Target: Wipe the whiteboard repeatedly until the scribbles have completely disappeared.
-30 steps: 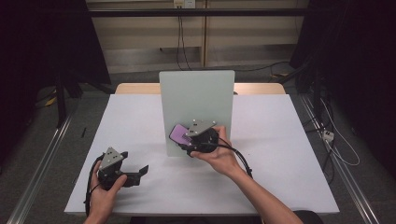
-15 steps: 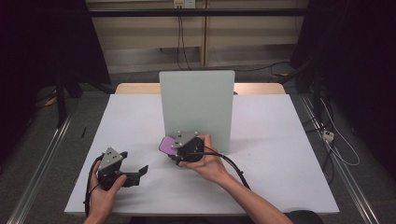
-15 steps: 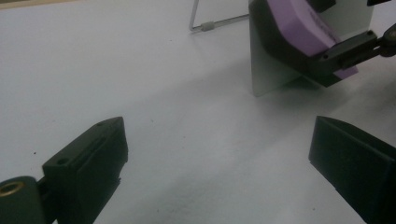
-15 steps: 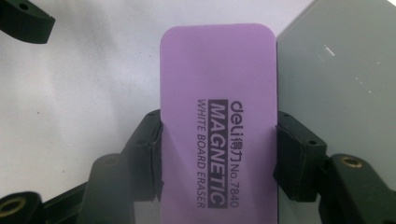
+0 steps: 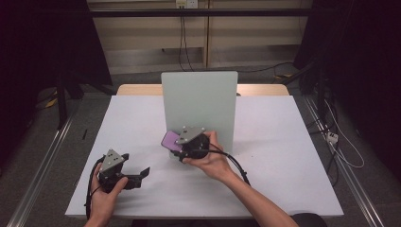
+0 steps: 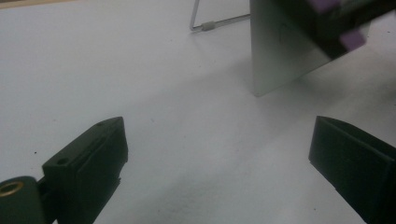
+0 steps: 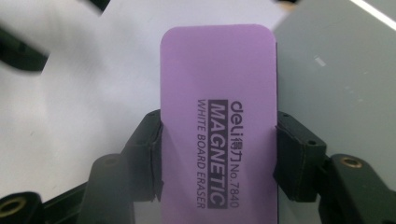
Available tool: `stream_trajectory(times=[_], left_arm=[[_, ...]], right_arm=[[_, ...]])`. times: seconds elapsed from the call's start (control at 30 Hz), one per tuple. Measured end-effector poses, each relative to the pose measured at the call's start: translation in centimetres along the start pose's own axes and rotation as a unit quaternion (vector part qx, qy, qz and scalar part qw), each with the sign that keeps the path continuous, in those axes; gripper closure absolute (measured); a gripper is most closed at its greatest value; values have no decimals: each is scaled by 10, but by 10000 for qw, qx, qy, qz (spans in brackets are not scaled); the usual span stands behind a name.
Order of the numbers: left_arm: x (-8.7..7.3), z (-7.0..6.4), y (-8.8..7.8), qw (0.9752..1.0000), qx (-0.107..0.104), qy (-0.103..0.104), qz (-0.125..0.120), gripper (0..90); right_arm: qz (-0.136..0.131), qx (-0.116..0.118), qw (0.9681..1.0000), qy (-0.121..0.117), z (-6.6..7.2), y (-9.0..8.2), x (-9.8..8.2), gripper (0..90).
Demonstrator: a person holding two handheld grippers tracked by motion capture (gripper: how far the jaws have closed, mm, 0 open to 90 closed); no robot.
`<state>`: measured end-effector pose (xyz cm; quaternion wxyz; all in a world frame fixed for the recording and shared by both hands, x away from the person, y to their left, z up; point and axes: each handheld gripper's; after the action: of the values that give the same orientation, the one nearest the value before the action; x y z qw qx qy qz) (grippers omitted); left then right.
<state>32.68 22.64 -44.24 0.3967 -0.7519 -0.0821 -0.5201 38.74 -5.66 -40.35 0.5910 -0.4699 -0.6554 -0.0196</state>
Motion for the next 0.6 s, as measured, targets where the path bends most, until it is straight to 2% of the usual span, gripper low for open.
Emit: stream_trajectory(times=[0.1,0.17,0.23,0.3,0.43,0.6], left_arm=[[0,0,0,10000,6,3,-3,46],[0,0,0,10000,11,1,-4,47],[0,0,0,10000,8,-5,-1,46],[0,0,0,10000,8,-5,-4,46],[0,0,-1,10000,-5,-6,-20,46],[0,1,-2,10000,10,-28,-48,46]], right_arm=[[-122,-141,9998,73,-14,-10,8,419],[-147,-165,9997,44,-15,-11,11,419],[-140,-179,9997,-50,-11,-8,10,419],[-125,-96,9998,-74,-5,-2,9,419],[3,38,9994,-341,14,13,6,419],[97,242,9984,-503,31,28,0,419]])
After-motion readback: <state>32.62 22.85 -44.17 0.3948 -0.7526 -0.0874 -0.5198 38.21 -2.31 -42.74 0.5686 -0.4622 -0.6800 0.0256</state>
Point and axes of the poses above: each handheld gripper's, and its own axes: y roughly forward along the jaws, x roughly out of its top, z roughly to its left, and after that the axes turned 9 degrees about -x, right-handed
